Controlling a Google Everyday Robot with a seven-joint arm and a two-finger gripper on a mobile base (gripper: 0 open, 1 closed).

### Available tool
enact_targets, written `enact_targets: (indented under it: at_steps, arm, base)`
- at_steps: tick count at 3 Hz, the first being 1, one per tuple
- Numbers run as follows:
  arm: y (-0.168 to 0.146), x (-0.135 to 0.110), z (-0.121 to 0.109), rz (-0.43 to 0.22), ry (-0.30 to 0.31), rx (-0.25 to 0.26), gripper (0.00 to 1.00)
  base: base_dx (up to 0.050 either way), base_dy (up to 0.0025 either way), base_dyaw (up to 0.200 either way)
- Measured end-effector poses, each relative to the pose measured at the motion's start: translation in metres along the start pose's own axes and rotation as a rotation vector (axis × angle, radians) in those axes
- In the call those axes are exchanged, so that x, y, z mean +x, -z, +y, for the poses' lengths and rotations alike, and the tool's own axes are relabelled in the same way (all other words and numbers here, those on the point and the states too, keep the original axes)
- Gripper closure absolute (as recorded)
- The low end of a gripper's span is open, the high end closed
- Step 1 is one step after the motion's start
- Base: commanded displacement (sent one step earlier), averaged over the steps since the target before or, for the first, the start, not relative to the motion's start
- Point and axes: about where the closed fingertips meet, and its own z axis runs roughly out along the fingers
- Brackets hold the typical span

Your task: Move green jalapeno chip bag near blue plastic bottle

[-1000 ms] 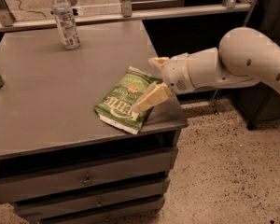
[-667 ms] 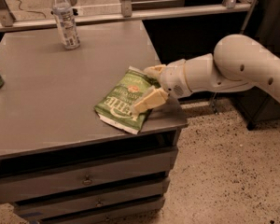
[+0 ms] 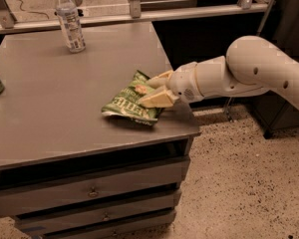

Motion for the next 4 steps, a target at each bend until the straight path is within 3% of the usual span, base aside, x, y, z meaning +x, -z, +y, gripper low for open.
enact_targets:
  at_steps: [1,2,3,4]
  arm:
    - [0.004,-0.014,-0.006,-0.009,0.009,0.01,0.88]
    - [0.031,-0.037,-0.028,-0.032,0.037,0.079,1.0]
    - [0.108,-0.072,-0.064,-0.031,0.087,0.216,1.0]
    - [0.107,-0.071,-0.063,-0.03,0.086,0.213,1.0]
  base:
    - [0.0,0.0,0.0]
    - [0.0,0.0,0.0]
    - [0.0,0.0,0.0]
    - [0.0,0.0,0.0]
